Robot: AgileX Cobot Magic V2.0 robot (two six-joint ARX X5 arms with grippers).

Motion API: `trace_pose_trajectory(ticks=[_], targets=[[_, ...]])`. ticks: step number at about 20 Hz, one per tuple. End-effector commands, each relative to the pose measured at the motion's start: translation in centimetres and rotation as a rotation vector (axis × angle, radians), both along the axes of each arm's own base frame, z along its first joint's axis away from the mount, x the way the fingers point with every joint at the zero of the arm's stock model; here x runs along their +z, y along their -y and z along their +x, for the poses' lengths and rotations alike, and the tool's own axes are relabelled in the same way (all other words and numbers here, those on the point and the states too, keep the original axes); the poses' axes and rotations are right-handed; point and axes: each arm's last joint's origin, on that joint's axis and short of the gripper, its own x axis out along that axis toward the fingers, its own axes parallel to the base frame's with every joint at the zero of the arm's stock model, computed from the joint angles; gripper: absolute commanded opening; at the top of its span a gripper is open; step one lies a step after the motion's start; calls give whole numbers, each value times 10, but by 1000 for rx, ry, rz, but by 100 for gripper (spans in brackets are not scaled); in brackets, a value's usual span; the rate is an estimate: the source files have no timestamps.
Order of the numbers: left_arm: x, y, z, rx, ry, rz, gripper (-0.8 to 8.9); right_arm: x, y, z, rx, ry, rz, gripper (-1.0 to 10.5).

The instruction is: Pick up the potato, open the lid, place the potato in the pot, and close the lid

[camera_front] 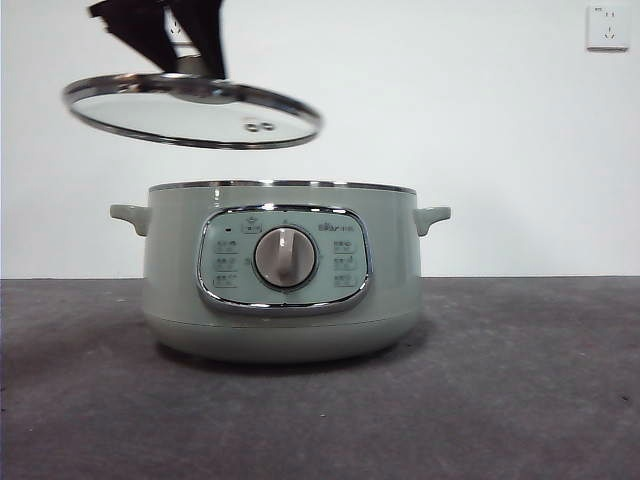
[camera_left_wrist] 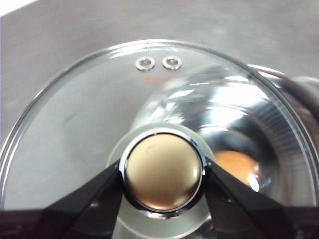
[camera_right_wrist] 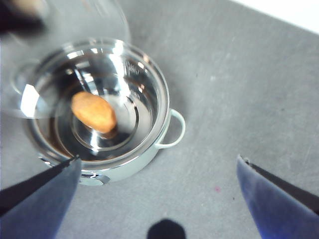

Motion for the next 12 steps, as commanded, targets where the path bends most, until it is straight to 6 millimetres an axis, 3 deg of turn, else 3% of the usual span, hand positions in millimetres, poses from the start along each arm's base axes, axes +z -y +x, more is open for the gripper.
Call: trace_pose_trajectory(ticks=[1, 7, 12], targets=[[6, 15, -8, -47, 35, -24, -9, -2, 14, -16, 8, -10, -11, 661], [-6, 46, -20, -140, -24, 5, -9, -25, 50, -55, -16, -35, -4, 661], [-25, 62, -13, -158, -89, 32, -9, -48, 70, -77, -23, -54, -22, 661]])
